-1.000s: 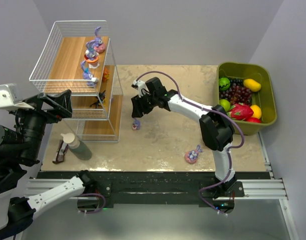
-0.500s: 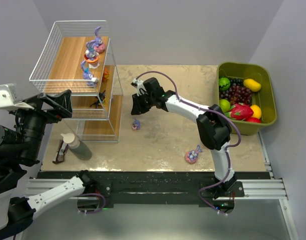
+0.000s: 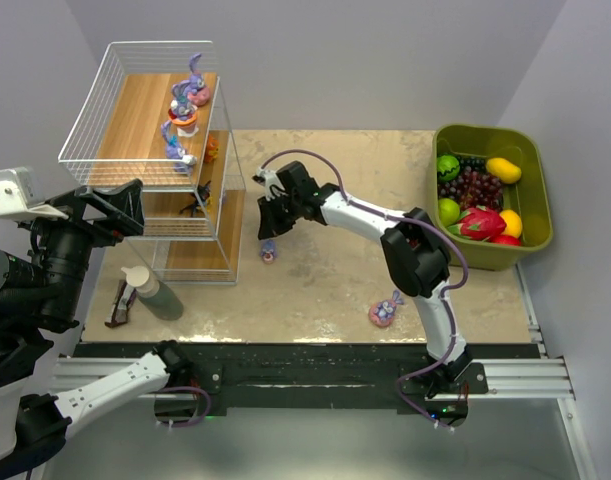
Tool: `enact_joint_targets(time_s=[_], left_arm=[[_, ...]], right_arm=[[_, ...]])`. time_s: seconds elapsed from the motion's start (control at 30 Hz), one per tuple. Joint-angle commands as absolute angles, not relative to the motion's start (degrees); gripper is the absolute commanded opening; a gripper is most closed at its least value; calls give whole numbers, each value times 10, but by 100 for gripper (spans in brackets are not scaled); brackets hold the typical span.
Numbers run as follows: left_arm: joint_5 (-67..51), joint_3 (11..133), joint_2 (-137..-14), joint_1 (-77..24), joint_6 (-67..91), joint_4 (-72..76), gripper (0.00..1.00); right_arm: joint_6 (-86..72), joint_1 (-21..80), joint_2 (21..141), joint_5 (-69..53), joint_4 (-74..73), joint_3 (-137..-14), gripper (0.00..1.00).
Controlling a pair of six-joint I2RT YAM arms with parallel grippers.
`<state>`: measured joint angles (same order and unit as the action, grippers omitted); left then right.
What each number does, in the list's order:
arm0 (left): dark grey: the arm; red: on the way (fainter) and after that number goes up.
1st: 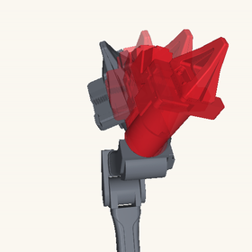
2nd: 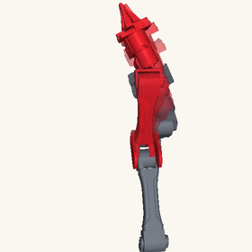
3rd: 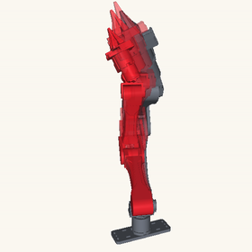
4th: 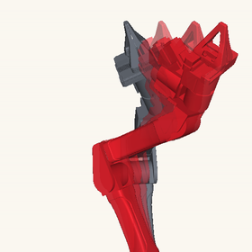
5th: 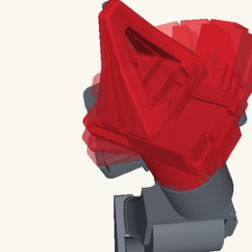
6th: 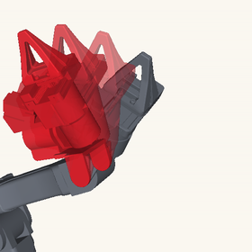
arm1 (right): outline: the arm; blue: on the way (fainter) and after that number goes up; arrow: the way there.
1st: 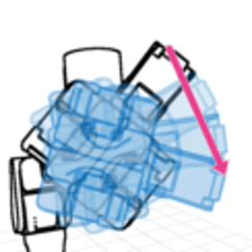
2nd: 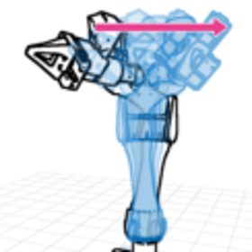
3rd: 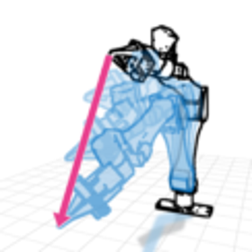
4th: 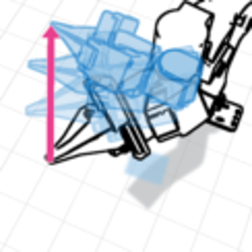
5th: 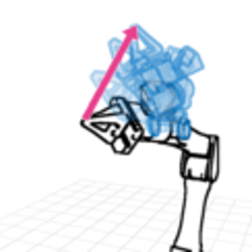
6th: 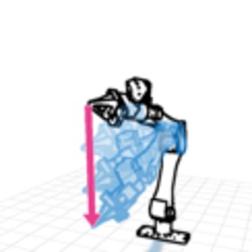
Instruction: Place and organize the plastic toys onto the shelf
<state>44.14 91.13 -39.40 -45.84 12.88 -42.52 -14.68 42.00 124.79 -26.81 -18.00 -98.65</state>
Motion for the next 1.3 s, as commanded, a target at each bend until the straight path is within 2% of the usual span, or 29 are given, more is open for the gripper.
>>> enact_joint_targets(time_s=[0.0, 0.17, 0.27, 0.3, 0.43, 0.57, 0.67, 0.8, 1.03, 1.27], left_arm=[[443, 917, -395, -461, 134, -418, 99], [440, 915, -394, -461, 134, -418, 100], [439, 915, -393, -461, 135, -418, 99], [438, 915, -393, -461, 135, -419, 100], [436, 915, -395, -460, 135, -419, 100], [433, 917, -393, -460, 135, -417, 100], [433, 919, -392, -461, 134, -417, 100], [433, 916, -389, -460, 133, -411, 99], [432, 907, -384, -461, 133, -405, 100], [432, 899, -380, -461, 134, -403, 100]], right_arm=[[-99, 431, 1240, -313, -202, -1013, 4], [-75, 435, 1241, -299, -222, -1027, 4], [-98, 435, 1227, -244, -215, -1024, 10], [-123, 435, 1220, -227, -191, -1020, 13], [-190, 435, 1186, -158, -115, -995, 44], [-273, 435, 1162, -91, -117, -1006, 55], [-332, 435, 1159, -32, -216, -1035, 58], [-455, 437, 1130, -33, -271, -1012, 57], [-702, 448, 991, -61, -157, -790, 56], [-852, 497, 991, -16, -143, -786, 57]])
